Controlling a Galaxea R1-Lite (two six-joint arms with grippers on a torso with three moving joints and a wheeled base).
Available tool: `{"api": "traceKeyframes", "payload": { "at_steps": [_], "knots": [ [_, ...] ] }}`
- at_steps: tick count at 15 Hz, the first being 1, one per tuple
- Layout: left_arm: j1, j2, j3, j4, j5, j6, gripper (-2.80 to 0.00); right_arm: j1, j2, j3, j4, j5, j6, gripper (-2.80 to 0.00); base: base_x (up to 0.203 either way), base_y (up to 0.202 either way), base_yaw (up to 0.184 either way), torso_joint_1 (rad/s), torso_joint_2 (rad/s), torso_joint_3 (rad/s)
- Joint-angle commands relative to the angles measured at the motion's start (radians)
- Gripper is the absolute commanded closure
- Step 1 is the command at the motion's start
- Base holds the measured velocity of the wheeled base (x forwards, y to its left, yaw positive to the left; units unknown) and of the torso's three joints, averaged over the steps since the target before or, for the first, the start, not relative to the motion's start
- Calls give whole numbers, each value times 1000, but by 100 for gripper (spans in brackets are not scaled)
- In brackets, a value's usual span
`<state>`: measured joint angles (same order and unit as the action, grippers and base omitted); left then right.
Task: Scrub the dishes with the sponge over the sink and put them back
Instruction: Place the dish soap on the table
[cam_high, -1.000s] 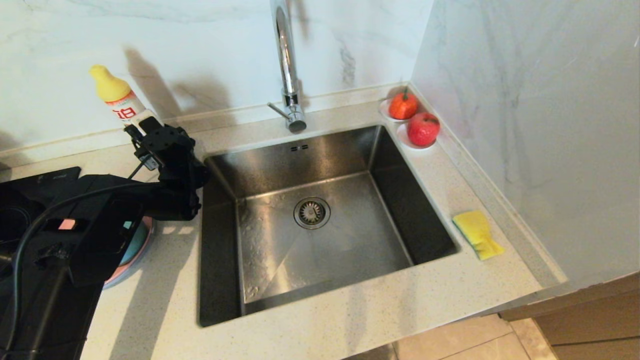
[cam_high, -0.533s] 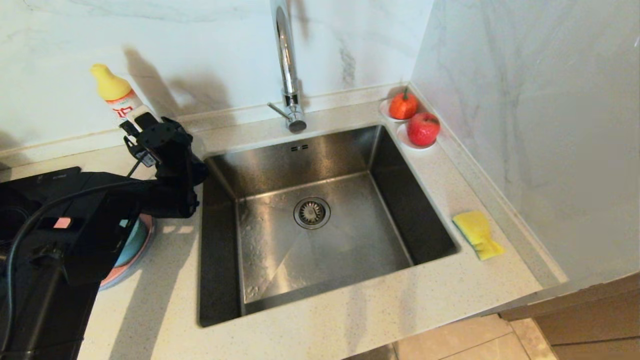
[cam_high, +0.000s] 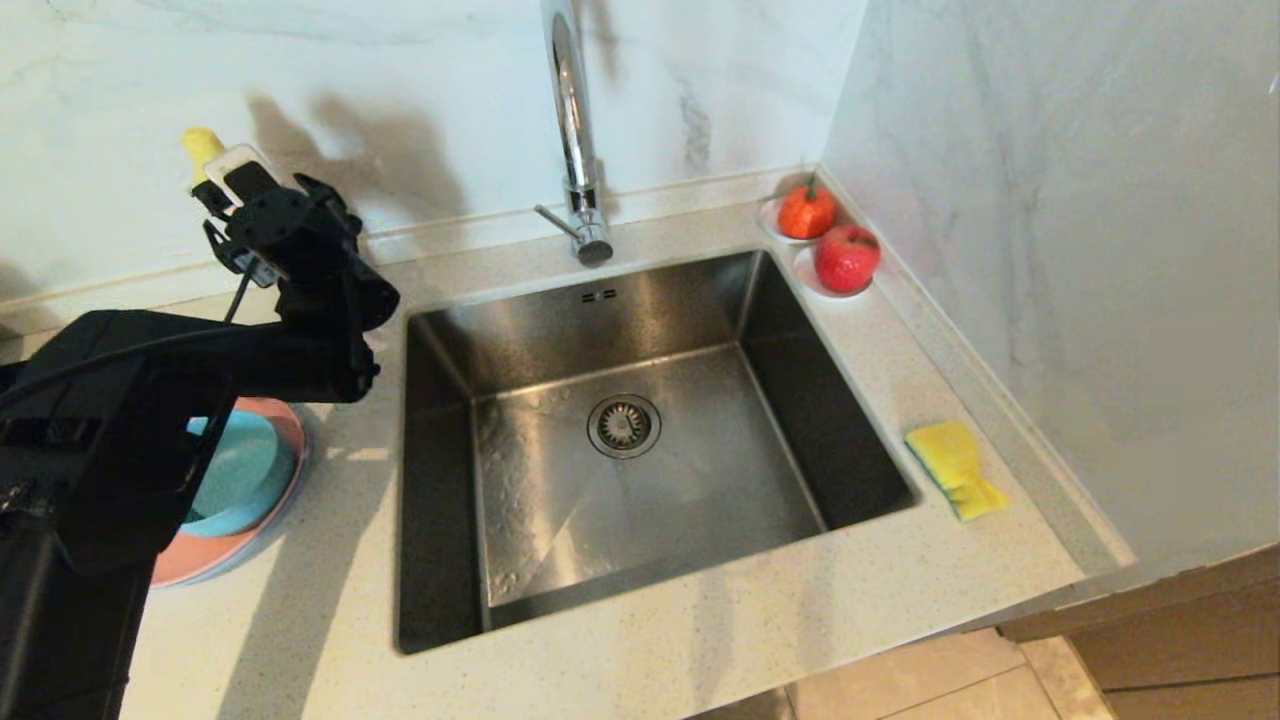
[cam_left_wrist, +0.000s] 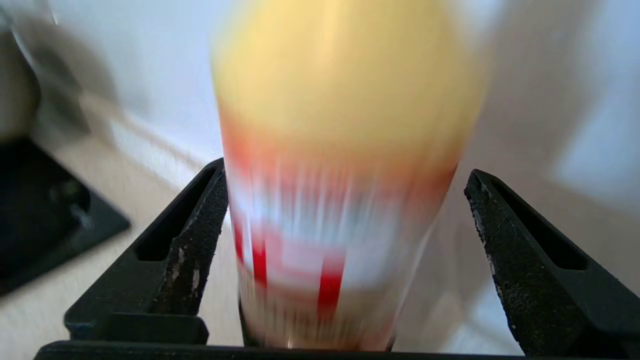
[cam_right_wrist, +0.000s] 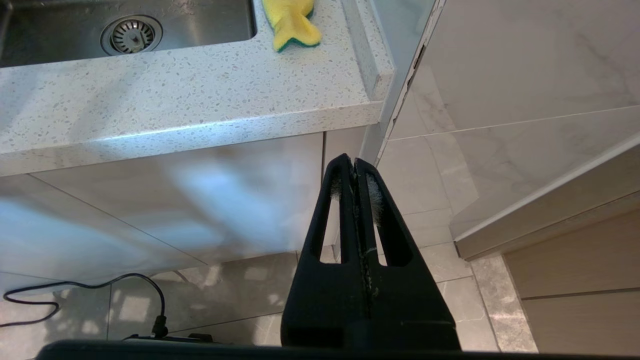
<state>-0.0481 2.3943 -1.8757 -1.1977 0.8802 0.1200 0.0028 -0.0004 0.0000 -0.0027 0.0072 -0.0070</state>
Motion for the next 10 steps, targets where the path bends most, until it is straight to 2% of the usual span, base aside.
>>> {"api": "traceKeyframes", "payload": {
  "at_steps": [1, 9, 10],
  "knots": [
    [-8, -67, 0, -8, 5, 16, -280, 0, 0, 0, 0, 0, -1, 0, 0, 0, 0, 0, 0, 0],
    [-37, -294, 2, 4, 5, 66, -280, 0, 0, 0, 0, 0, -1, 0, 0, 0, 0, 0, 0, 0],
    [-47, -320, 0, 29, 5, 68, -233, 0, 0, 0, 0, 0, -1, 0, 0, 0, 0, 0, 0, 0]
  ]
}}
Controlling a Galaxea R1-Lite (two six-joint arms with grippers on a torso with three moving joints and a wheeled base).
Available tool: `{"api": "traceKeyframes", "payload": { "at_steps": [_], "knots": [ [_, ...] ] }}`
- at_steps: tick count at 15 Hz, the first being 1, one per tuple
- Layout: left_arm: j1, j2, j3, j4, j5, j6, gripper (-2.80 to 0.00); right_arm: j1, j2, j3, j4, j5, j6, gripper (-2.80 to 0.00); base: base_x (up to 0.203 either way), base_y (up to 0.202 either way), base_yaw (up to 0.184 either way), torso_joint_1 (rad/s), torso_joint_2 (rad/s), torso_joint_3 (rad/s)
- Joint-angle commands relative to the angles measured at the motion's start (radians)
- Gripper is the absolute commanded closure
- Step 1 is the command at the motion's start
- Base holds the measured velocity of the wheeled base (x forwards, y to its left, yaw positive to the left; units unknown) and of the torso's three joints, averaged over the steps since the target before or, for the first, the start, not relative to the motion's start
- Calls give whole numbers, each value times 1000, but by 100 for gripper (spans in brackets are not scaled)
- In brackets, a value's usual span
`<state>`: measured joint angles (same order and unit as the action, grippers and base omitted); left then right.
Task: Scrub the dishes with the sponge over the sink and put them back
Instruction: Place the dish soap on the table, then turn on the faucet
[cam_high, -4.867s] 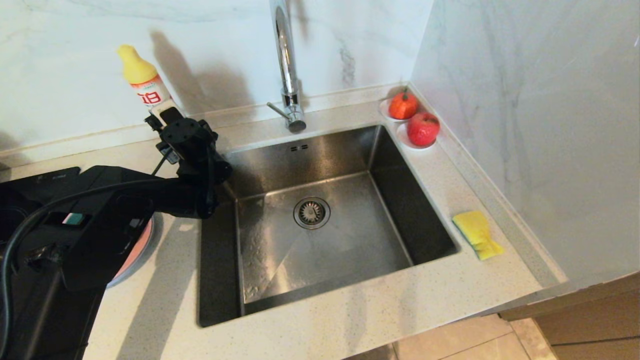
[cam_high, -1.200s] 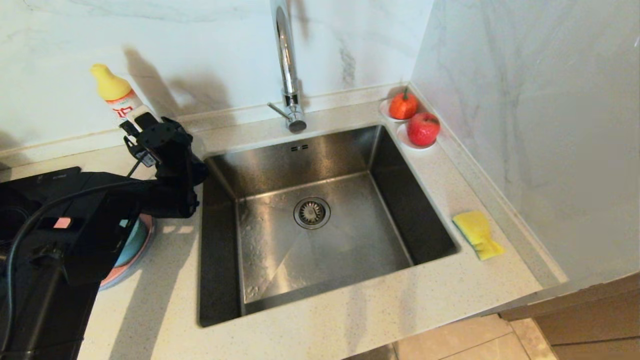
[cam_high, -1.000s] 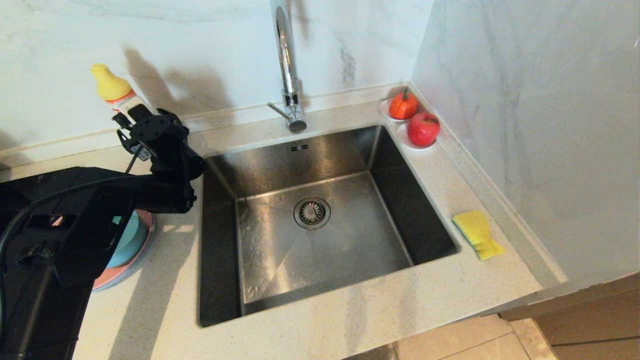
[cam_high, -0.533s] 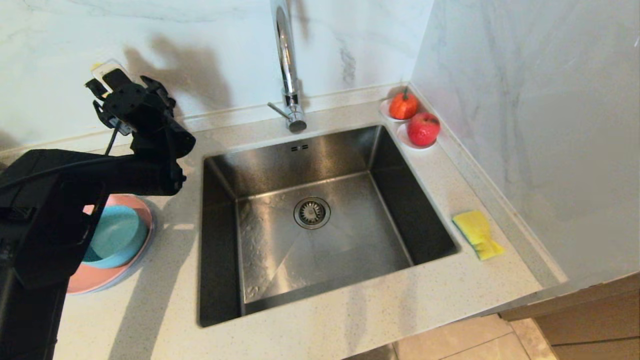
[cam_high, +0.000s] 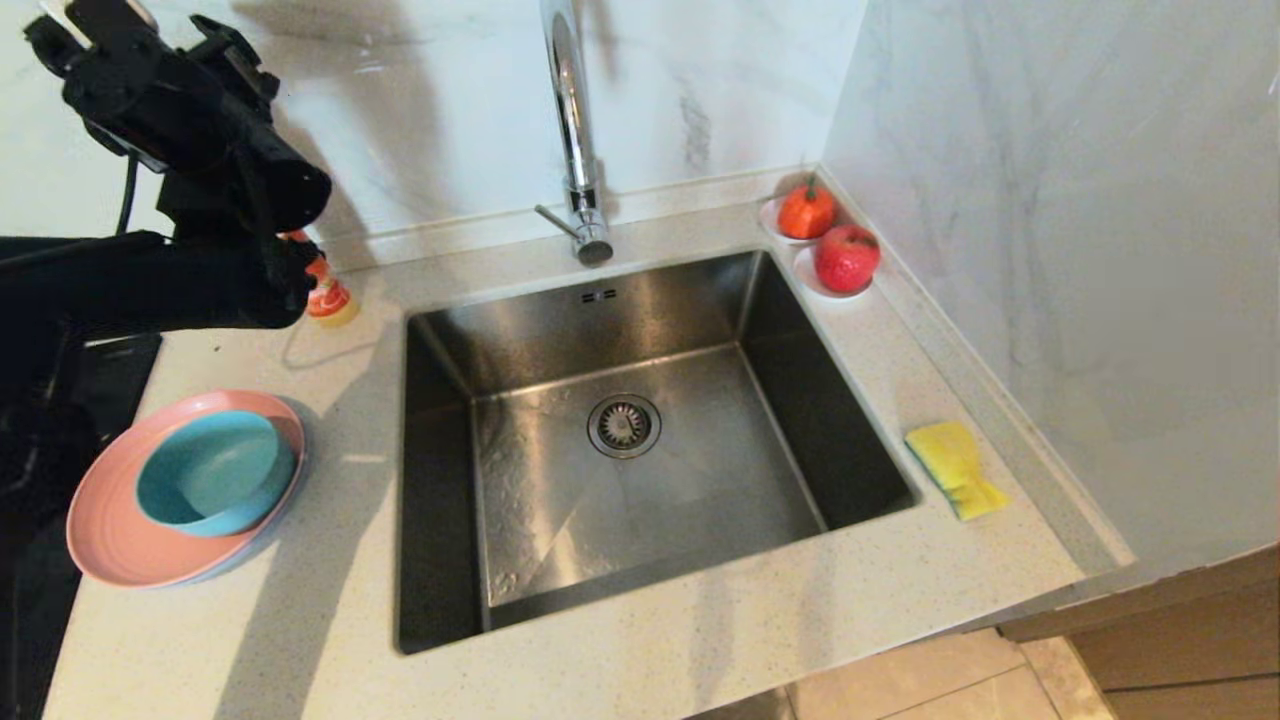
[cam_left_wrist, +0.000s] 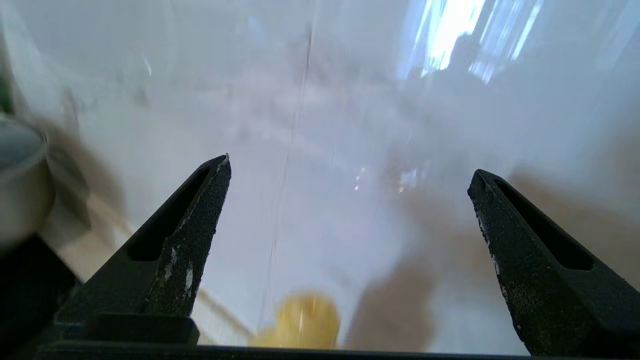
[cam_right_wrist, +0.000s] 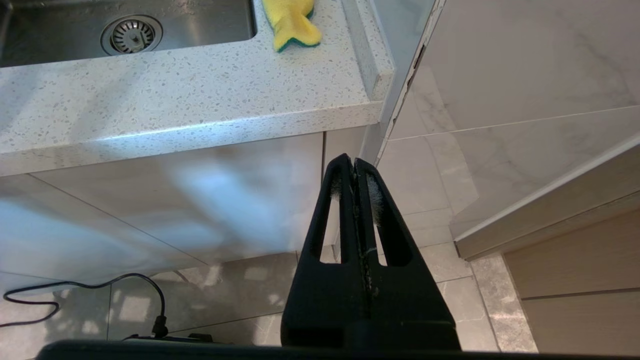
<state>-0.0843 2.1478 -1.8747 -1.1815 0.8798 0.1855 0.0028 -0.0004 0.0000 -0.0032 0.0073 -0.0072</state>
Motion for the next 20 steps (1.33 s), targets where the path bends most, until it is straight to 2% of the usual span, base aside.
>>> {"api": "traceKeyframes", "payload": {
  "at_steps": [1, 7, 10, 14, 15, 17, 19, 20],
  "knots": [
    [-18, -97, -1, 38, 4, 3, 0, 0, 0, 0, 0, 0, 0, 0, 0, 0, 0, 0, 0, 0],
    [-44, -261, -3, 309, -69, -3, 0, 0, 0, 0, 0, 0, 0, 0, 0, 0, 0, 0, 0, 0],
    [-44, -378, 13, 563, -99, -18, 0, 0, 0, 0, 0, 0, 0, 0, 0, 0, 0, 0, 0, 0],
    [-43, -566, 57, 855, -202, -78, 0, 0, 0, 0, 0, 0, 0, 0, 0, 0, 0, 0, 0, 0],
    [-43, -625, 89, 923, -240, -93, 0, 0, 0, 0, 0, 0, 0, 0, 0, 0, 0, 0, 0, 0],
    [-42, -761, 234, 1064, -369, -113, 0, 0, 0, 0, 0, 0, 0, 0, 0, 0, 0, 0, 0, 0],
    [-32, -897, 435, 1236, -558, -153, 0, 0, 0, 0, 0, 0, 0, 0, 0, 0, 0, 0, 0, 0],
    [-26, -951, 524, 1307, -642, -199, 0, 0, 0, 0, 0, 0, 0, 0, 0, 0, 0, 0, 0, 0]
  ]
}}
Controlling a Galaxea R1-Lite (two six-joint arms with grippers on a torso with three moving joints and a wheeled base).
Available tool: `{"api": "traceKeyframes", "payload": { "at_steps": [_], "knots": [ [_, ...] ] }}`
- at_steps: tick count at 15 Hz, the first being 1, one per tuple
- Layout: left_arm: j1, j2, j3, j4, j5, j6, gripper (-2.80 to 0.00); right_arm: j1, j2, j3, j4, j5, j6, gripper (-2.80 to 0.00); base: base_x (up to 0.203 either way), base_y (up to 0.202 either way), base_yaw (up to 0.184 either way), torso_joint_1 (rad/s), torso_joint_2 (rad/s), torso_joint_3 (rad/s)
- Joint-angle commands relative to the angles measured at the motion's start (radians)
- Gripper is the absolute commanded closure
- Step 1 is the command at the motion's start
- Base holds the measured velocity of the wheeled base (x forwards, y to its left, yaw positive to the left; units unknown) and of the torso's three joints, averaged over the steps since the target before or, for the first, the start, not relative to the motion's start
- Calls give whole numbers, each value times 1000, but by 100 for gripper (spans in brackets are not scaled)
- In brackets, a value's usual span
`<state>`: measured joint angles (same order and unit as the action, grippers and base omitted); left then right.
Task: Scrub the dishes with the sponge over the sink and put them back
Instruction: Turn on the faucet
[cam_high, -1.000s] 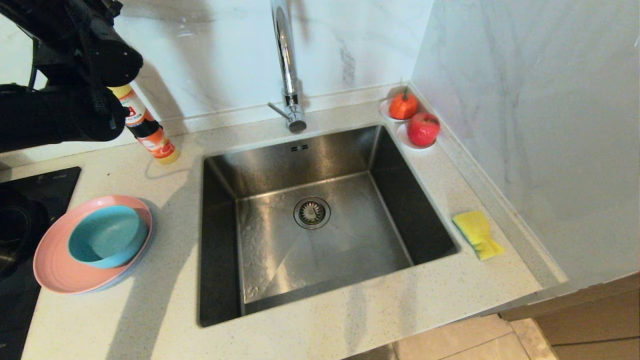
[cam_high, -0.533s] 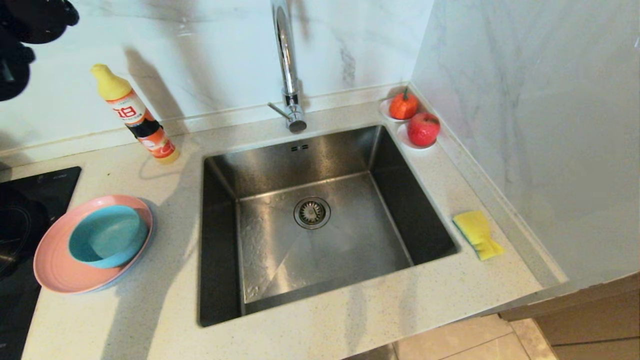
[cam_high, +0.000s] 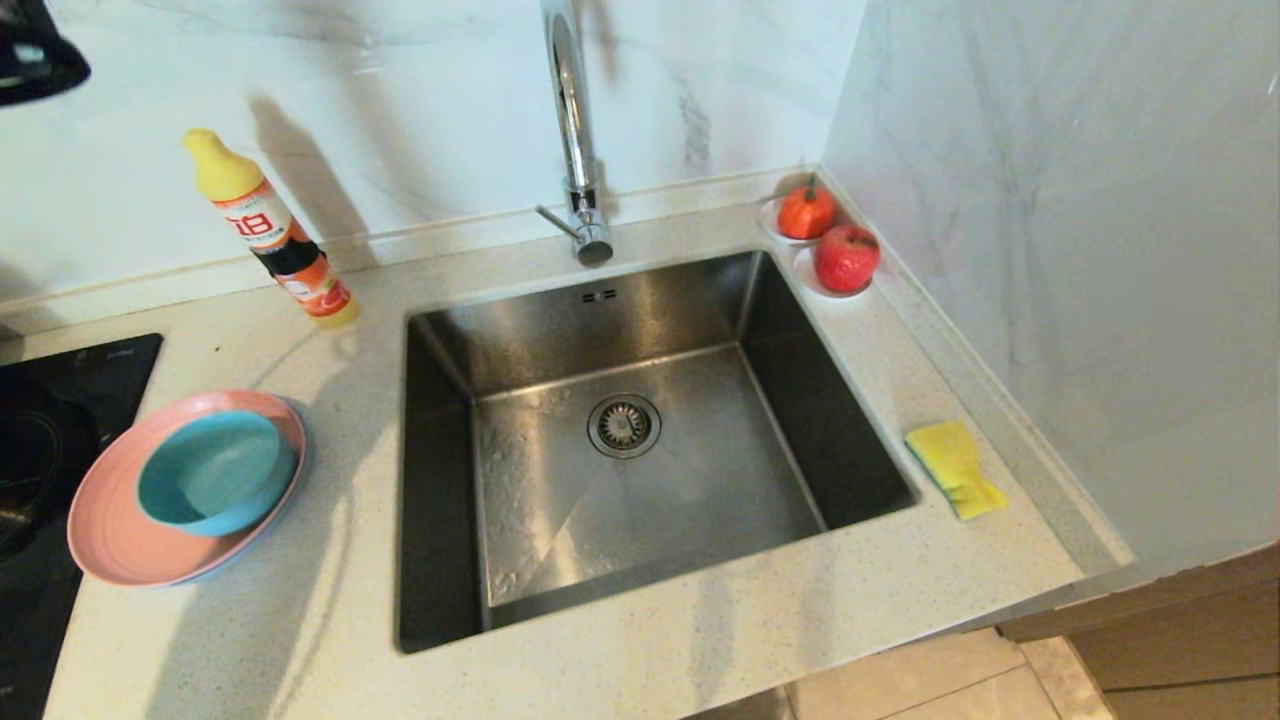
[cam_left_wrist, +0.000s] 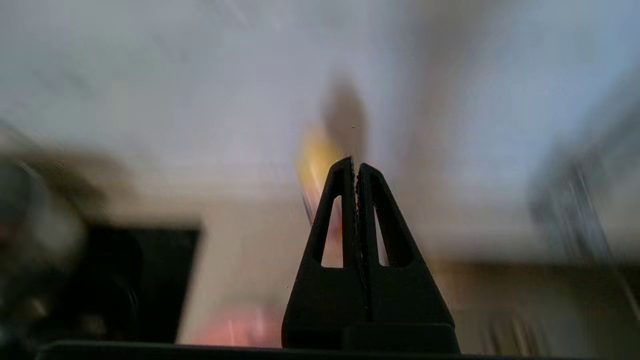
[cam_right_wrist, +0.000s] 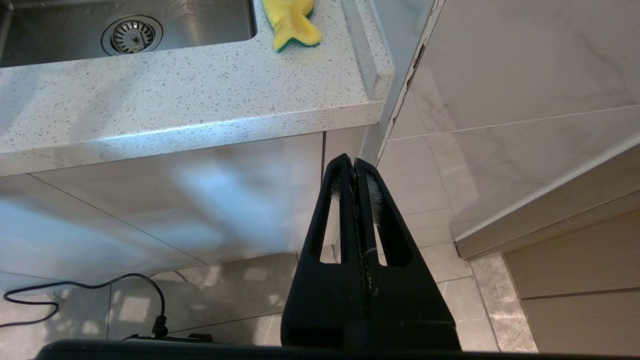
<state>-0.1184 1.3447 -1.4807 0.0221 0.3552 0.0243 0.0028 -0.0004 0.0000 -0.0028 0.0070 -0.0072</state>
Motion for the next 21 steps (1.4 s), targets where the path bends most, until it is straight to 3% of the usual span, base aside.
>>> {"api": "traceKeyframes", "payload": {
  "at_steps": [1, 5, 7, 8, 12, 15, 19, 21],
  "knots": [
    [14, -194, 223, 162, -196, -100, 0, 0, 0, 0, 0, 1, 0, 0, 0, 0, 0, 0, 0, 0],
    [24, -315, 583, 196, -407, -309, 0, 0, 0, 0, 0, 1, 0, 0, 0, 0, 0, 0, 0, 0],
    [25, -339, 702, 60, -519, -461, 0, 0, 0, 0, 0, 1, 0, 0, 0, 0, 0, 0, 0, 0],
    [25, -338, 734, 12, -590, -493, 0, 0, 0, 0, 0, 1, 0, 0, 0, 0, 0, 0, 0, 0],
    [24, -231, 729, -37, -710, -559, 0, 0, 0, 0, 0, 1, 0, 0, 0, 0, 0, 0, 0, 0],
    [20, -111, 698, -207, -796, -642, 0, 0, 0, 0, 0, 1, 0, 0, 0, 0, 0, 0, 0, 0],
    [6, 74, 599, -323, -822, -701, 0, 0, 0, 0, 0, 1, 0, 0, 0, 0, 0, 0, 0, 0],
    [-5, 157, 558, -435, -825, -709, 0, 0, 0, 0, 0, 1, 0, 0, 0, 0, 0, 0, 0, 0]
  ]
}}
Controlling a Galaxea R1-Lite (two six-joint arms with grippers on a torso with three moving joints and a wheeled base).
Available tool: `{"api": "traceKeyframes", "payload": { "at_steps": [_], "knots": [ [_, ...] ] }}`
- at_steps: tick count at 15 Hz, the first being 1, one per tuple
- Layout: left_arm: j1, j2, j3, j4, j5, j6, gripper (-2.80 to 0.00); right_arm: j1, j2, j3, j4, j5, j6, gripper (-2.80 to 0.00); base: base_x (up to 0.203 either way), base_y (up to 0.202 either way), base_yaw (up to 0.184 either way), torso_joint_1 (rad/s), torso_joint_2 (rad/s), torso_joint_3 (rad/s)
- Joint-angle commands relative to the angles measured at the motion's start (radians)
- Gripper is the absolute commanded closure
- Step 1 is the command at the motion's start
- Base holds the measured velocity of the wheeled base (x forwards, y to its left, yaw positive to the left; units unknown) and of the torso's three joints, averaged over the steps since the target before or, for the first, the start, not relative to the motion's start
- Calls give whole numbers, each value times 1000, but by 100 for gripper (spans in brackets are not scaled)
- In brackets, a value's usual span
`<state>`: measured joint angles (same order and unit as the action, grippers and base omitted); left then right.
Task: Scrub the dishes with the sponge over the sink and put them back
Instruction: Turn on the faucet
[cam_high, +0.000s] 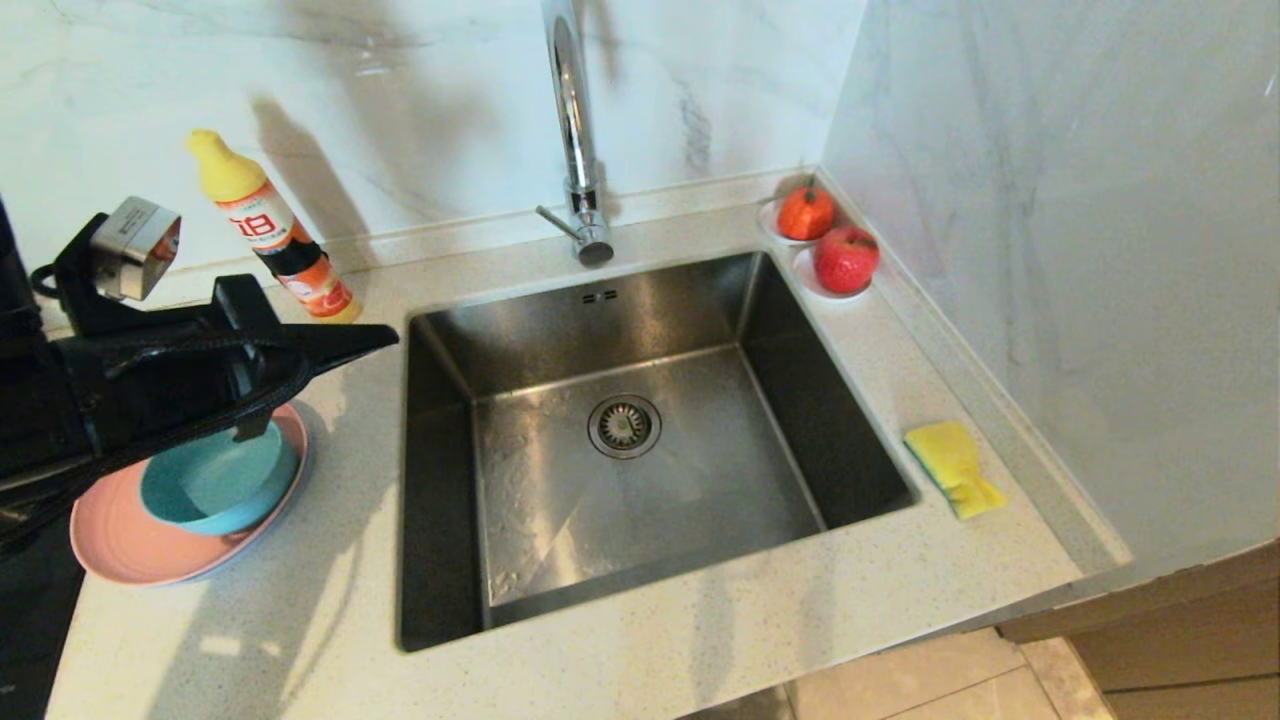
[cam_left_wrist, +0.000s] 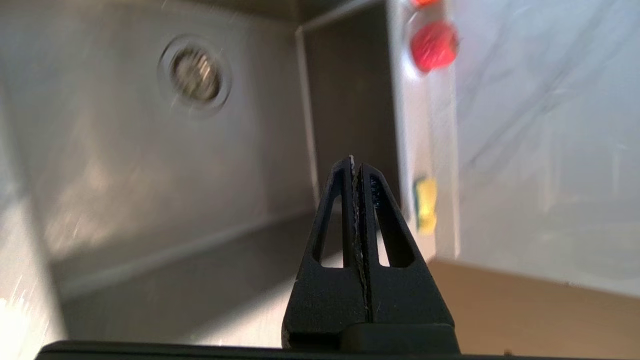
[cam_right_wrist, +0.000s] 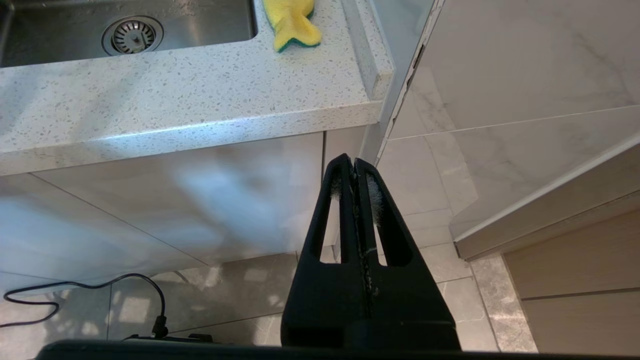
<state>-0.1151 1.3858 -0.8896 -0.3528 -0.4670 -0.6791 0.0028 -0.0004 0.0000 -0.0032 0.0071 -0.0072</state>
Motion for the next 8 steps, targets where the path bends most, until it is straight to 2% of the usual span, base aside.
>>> {"api": "traceKeyframes", "payload": {
  "at_steps": [1, 5, 8],
  "knots": [
    [-14, 152, -61, -89, -3, -7, 0, 0, 0, 0, 0, 1, 0, 0, 0, 0, 0, 0, 0, 0],
    [-27, 299, -156, -124, -3, -37, 0, 0, 0, 0, 0, 1, 0, 0, 0, 0, 0, 0, 0, 0],
    [-28, 417, -199, -254, 0, -82, 0, 0, 0, 0, 0, 1, 0, 0, 0, 0, 0, 0, 0, 0]
  ]
}}
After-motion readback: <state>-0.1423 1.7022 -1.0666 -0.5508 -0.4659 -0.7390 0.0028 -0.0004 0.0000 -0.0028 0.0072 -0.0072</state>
